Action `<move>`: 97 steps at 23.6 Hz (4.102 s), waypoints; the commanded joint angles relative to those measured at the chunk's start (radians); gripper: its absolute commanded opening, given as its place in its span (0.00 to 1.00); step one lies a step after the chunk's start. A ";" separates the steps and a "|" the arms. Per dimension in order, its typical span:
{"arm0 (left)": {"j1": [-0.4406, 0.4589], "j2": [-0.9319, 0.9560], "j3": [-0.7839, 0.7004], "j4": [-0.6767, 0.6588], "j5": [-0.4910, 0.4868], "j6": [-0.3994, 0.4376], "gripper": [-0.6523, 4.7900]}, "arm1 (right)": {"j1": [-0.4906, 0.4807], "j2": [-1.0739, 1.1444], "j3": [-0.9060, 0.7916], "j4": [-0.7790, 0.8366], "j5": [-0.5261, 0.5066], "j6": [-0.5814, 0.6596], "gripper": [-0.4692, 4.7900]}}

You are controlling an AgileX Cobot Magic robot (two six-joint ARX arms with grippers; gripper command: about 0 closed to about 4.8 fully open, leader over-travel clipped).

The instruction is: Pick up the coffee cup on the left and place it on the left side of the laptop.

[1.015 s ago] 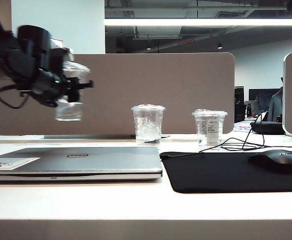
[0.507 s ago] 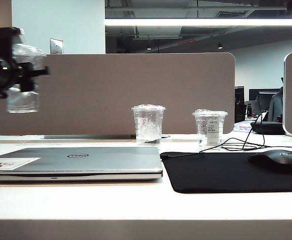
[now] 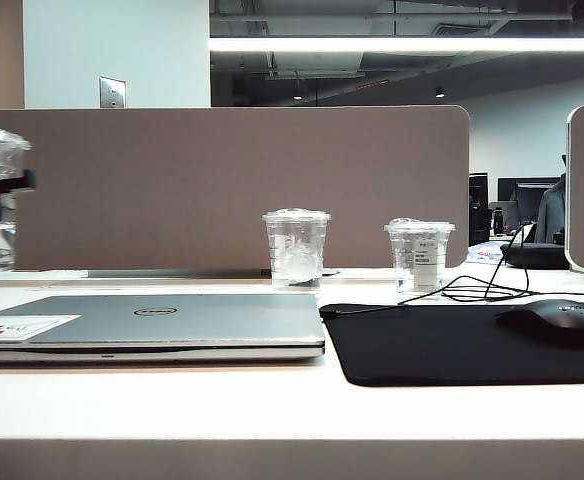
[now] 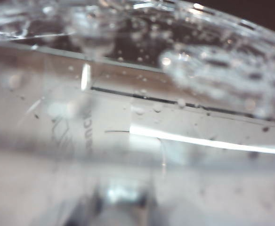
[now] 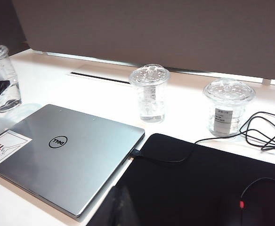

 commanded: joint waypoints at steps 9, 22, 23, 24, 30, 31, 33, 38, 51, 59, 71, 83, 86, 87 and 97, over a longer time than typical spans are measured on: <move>0.065 -0.006 -0.049 0.070 0.062 -0.018 0.36 | 0.000 -0.002 0.007 -0.002 -0.015 0.003 0.09; 0.089 0.092 -0.049 0.163 0.082 -0.018 0.36 | 0.002 -0.001 0.007 -0.060 -0.121 -0.002 0.09; 0.089 0.098 -0.049 0.168 0.083 -0.018 0.36 | 0.002 -0.001 0.007 -0.060 -0.120 -0.002 0.09; 0.089 0.103 -0.049 0.171 0.083 -0.018 0.36 | 0.002 -0.001 0.007 -0.060 -0.119 -0.005 0.09; 0.089 0.149 -0.048 0.197 0.087 -0.004 0.36 | 0.002 0.000 0.007 -0.085 -0.122 -0.058 0.09; 0.089 0.156 -0.048 0.200 0.087 0.003 0.36 | 0.002 0.000 0.007 -0.088 -0.122 -0.058 0.09; 0.089 0.175 -0.047 0.207 0.093 0.008 0.36 | 0.002 0.000 0.007 -0.089 -0.122 -0.058 0.09; 0.089 0.208 -0.047 0.225 0.161 0.054 0.36 | 0.002 0.000 0.007 -0.096 -0.121 -0.058 0.09; 0.088 0.187 -0.072 0.219 0.184 0.059 0.77 | 0.001 0.000 0.007 -0.098 -0.119 -0.058 0.09; 0.088 -0.035 -0.167 0.005 0.179 0.162 0.76 | 0.001 0.000 0.007 -0.080 -0.119 -0.058 0.09; 0.087 -0.554 -0.167 -0.637 0.153 0.163 0.17 | 0.001 0.000 0.007 -0.075 -0.122 -0.057 0.09; 0.087 -1.046 -0.167 -0.956 0.229 0.095 0.11 | 0.000 -0.003 0.007 -0.036 -0.029 -0.057 0.09; 0.087 -1.144 -0.167 -1.014 0.229 0.072 0.11 | 0.000 -0.003 0.007 -0.026 0.066 -0.057 0.09; 0.087 -1.169 -0.167 -1.029 0.229 0.072 0.11 | 0.000 -0.002 0.007 -0.027 0.066 -0.057 0.09; 0.083 -1.265 -0.177 -1.077 0.191 0.071 0.11 | 0.000 -0.003 0.007 -0.031 0.066 -0.057 0.09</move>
